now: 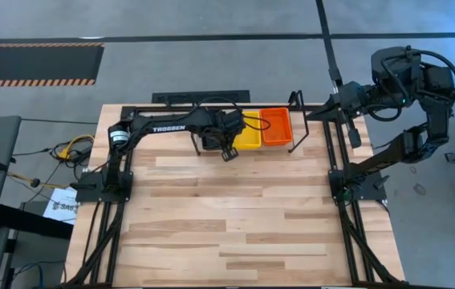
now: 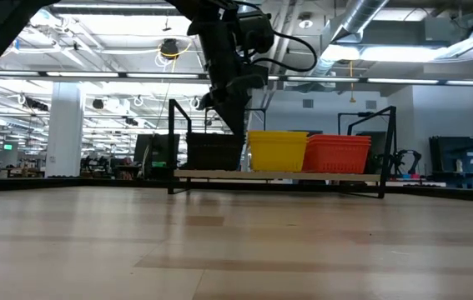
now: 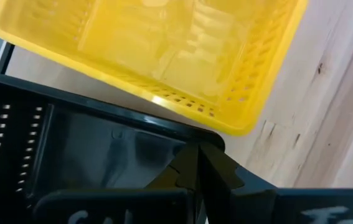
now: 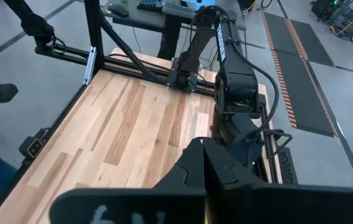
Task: Stack baskets on shelf by color
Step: Adjust all the bins on the shelf
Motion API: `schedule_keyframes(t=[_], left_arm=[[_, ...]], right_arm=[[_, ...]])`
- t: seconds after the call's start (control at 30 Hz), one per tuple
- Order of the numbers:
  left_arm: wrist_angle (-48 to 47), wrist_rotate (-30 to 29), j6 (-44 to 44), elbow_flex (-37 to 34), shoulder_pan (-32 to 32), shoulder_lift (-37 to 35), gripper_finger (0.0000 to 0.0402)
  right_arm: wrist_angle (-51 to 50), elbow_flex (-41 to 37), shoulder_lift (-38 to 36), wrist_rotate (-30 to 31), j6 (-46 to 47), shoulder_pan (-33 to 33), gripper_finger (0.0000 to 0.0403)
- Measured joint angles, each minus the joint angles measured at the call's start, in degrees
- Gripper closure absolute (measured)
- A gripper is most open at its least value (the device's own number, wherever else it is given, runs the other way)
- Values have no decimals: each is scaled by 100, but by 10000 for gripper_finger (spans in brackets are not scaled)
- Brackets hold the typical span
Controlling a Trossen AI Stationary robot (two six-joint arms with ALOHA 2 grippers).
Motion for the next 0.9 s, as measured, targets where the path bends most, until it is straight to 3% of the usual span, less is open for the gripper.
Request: schedule_keyframes(t=[0.27, 0.47, 0.63, 0.9], left_arm=[[-19, -30, -46, 10, -113, -2, 401], [-330, -391, -42, 525, -142, -6, 401], [-574, -199, -27, 987, -188, -22, 401], [-1248, -25, -88, 1025, -462, -22, 401]], right_arm=[[2, 0, 2, 0, 0, 0, 400], [2, 0, 2, -1, 0, 0, 400], [0, 0, 2, -1, 0, 0, 400], [-53, 0, 2, -1, -11, 0, 400]])
